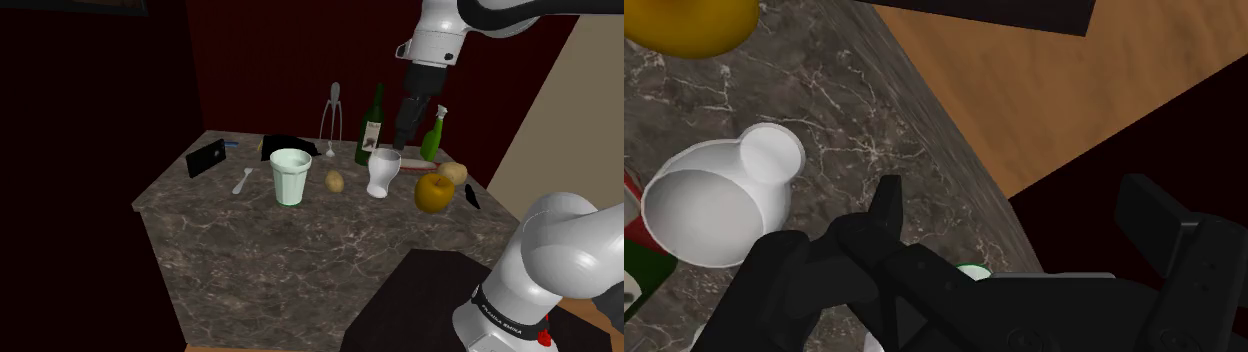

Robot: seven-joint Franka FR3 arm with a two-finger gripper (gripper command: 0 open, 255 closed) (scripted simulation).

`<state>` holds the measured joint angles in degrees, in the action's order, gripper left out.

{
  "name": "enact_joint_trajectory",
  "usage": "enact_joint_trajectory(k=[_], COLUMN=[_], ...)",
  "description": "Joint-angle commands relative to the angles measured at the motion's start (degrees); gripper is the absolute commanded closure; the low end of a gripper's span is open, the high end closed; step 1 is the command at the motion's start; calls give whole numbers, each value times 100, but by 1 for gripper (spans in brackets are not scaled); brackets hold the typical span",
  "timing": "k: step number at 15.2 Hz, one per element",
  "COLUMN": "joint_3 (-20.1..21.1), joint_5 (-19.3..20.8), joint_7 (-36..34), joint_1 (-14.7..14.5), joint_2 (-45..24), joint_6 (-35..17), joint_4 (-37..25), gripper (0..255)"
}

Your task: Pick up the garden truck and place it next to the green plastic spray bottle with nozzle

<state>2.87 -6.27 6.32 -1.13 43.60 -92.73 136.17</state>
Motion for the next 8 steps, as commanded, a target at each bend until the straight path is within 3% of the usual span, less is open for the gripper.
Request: enact_joint_trajectory(k=[1, 8], joint_3=[0, 418], joint_5=[0, -6], joint_7=[0, -1117], joint_1=[0, 406], joint_2=[0, -1124], joint_6=[0, -1353], joint_4=[0, 154], gripper=[0, 0])
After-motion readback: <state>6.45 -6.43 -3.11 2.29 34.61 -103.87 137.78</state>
